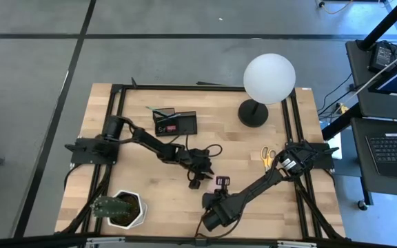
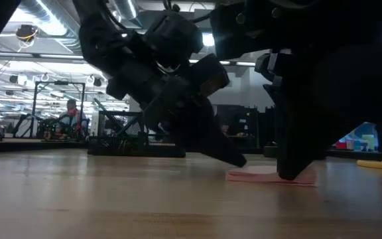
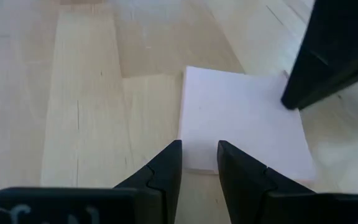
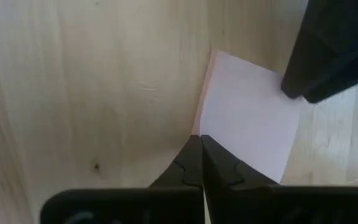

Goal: Pick and place office supplies into organizer
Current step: Put the pink sticky notes into the desk organizer

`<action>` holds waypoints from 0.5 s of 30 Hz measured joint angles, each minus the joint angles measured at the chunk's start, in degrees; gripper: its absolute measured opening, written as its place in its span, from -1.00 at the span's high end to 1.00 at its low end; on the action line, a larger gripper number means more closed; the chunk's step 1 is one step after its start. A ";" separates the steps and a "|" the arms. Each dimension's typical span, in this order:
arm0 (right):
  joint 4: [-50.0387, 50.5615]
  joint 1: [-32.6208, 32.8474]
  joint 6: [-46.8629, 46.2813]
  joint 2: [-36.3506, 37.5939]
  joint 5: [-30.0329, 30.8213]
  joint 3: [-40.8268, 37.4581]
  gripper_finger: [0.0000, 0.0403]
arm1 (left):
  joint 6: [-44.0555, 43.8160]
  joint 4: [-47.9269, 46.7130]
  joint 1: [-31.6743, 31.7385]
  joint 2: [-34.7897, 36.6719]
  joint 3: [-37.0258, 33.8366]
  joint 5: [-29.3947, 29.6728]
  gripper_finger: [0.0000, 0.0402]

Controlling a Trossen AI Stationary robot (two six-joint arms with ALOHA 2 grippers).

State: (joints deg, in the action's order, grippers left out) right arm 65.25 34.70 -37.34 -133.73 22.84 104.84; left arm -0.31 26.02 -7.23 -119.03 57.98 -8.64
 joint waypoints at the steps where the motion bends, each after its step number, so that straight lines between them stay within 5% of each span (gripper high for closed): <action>1: -0.03 0.00 0.13 0.00 0.02 0.00 1.00 | 0.01 -0.02 0.00 -0.30 0.37 -0.04 0.51; 15: -0.21 0.09 0.30 0.07 -0.48 0.02 1.00 | -1.15 -1.12 -3.09 -3.21 1.16 4.73 0.51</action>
State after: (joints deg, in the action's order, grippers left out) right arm 65.04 34.79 -37.04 -133.67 22.36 104.86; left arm -1.46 24.90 -10.32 -122.24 59.13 -3.91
